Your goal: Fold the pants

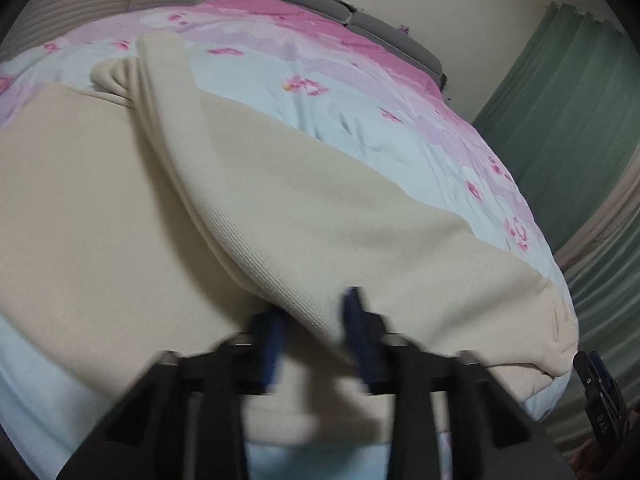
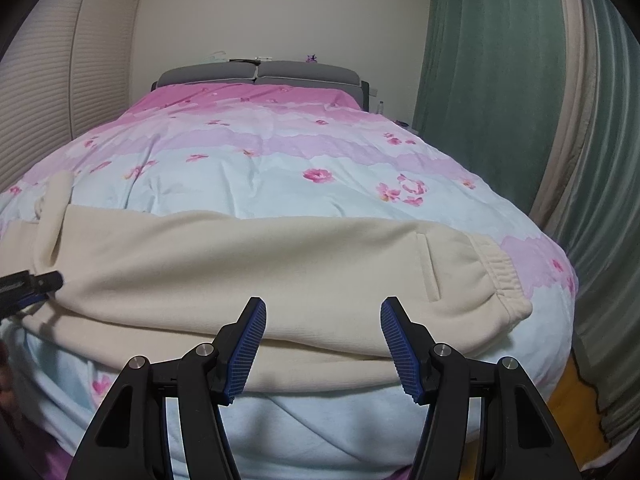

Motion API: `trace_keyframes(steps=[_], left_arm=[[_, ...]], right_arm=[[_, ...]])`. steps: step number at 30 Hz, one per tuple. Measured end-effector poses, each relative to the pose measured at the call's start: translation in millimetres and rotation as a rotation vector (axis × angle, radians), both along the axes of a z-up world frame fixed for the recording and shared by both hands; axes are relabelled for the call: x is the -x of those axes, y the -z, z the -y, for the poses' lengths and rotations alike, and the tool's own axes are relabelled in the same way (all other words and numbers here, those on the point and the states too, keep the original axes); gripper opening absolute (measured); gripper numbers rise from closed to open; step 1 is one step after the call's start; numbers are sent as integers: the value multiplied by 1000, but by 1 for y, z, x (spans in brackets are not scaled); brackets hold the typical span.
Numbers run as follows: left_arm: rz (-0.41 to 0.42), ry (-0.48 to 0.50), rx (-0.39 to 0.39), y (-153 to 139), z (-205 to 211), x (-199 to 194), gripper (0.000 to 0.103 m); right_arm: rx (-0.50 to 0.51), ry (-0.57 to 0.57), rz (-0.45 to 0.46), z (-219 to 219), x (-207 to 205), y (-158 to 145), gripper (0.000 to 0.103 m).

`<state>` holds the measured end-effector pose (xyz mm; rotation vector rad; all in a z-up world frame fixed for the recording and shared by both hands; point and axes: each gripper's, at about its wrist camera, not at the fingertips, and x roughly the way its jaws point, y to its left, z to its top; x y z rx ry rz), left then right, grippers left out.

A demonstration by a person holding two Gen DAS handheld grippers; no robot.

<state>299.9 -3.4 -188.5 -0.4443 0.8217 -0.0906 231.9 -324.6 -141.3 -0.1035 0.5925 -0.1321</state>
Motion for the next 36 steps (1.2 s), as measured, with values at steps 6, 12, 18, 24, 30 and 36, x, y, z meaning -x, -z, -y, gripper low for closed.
trace_keyframes(steps=[6,12,18,24,30,36], left_arm=[[56,-18,24,-28,1,30,10],[197,4,-23,-73,12,61,9],[78,-29,-17,-36,12,53,9],[73,-54,-76,-16,30,60,9],[92,-70,-138,-17,43,62,9],[67,-96,-170,-14,50,56,9]], right_arm=[[11,2,12,0,4,-3,60],[-8,5,18,4,8,-5,60],[-20,62,15,28,12,-6,60],[-64,216,-12,85,19,9,60],[-249,327,-10,140,11,21,60],[-328,412,-83,152,-18,39,60]])
